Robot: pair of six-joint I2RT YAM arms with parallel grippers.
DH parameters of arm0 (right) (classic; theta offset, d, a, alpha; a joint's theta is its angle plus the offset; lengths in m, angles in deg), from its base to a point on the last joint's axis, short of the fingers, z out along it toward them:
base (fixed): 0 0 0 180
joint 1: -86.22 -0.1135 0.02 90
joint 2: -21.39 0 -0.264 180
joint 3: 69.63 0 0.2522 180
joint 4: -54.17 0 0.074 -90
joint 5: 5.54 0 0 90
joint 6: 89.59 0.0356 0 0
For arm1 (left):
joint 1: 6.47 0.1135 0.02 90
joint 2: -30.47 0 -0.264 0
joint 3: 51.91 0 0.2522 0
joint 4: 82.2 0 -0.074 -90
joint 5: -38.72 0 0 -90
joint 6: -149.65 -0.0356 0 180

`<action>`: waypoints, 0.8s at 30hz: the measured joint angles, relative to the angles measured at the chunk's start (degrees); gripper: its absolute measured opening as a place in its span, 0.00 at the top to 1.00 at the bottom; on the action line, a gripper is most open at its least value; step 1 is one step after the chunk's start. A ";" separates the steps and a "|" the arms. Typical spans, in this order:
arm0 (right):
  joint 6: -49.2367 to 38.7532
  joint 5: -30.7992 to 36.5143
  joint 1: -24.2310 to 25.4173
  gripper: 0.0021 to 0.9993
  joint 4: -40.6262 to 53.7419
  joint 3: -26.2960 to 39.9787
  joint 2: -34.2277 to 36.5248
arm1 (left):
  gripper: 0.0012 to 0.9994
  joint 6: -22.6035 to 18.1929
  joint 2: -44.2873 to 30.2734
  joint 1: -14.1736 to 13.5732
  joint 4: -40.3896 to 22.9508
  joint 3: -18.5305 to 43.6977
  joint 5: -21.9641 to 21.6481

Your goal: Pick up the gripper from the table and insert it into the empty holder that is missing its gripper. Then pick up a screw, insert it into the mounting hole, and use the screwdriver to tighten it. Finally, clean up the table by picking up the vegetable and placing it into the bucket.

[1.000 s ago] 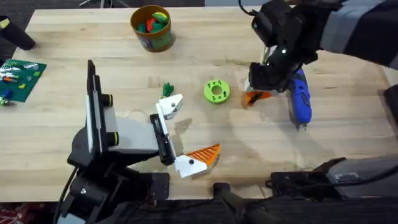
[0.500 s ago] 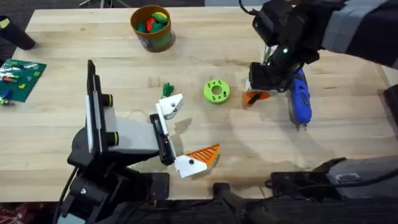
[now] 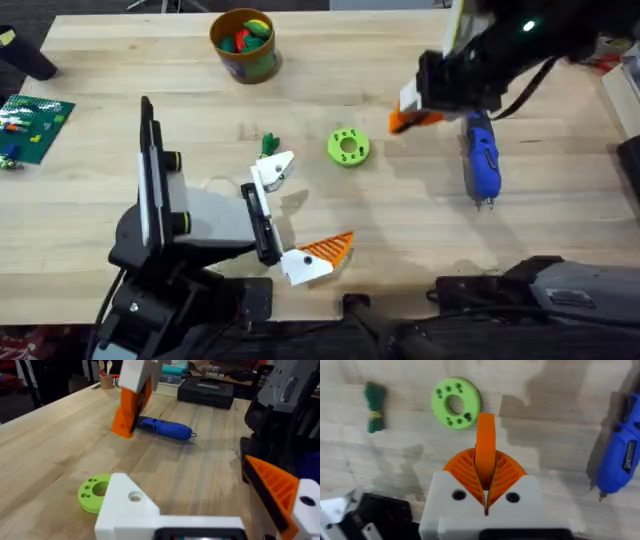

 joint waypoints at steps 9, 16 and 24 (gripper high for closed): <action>-0.66 -2.18 0.00 0.98 -6.17 1.12 -3.95 | 0.01 0.00 0.02 0.00 0.00 0.00 0.01; -0.37 -4.02 0.10 0.98 -13.62 -1.21 -11.12 | 0.01 0.00 0.02 0.00 0.00 0.00 0.01; 0.29 -22.97 5.99 0.98 -36.80 -21.58 -22.16 | 0.01 0.00 0.02 0.00 -0.01 0.00 0.02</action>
